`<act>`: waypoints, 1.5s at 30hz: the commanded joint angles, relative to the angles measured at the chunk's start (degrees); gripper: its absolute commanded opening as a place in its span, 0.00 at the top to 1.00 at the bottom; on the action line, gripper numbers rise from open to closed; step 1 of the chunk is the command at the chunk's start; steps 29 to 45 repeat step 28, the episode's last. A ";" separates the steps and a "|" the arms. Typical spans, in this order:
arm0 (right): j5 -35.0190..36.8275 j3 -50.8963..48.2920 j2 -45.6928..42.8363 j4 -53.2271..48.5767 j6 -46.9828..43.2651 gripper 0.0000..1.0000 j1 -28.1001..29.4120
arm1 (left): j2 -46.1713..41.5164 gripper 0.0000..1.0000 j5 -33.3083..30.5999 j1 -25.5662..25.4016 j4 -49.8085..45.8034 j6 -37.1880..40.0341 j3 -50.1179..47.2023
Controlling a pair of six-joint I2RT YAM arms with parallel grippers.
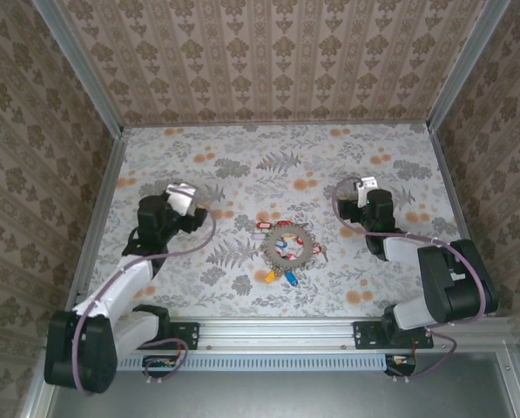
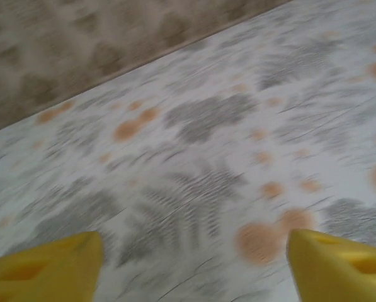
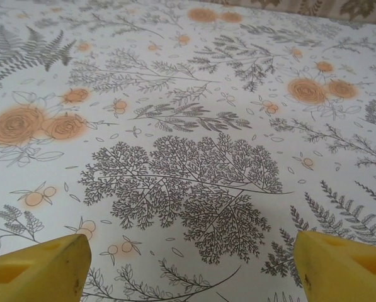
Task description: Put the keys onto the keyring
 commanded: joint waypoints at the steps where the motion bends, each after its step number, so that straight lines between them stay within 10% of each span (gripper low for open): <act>1: -6.17 -4.28 0.08 13.17 1.25 0.15 -3.48 | -0.13 0.13 -5.86 2.95 7.03 -3.63 -4.20; 4: -7.89 -7.62 6.41 27.15 1.60 0.14 -4.35 | 5.57 0.00 -4.13 5.57 17.05 -4.39 -7.06; 16: 1.27 -1.92 5.17 14.13 5.05 0.01 -4.27 | 31.56 0.00 9.22 13.05 38.68 -8.21 -2.65; 45: 1.09 -1.86 5.17 14.01 4.85 0.00 -4.18 | 30.45 0.00 2.58 11.92 34.02 -9.33 -1.07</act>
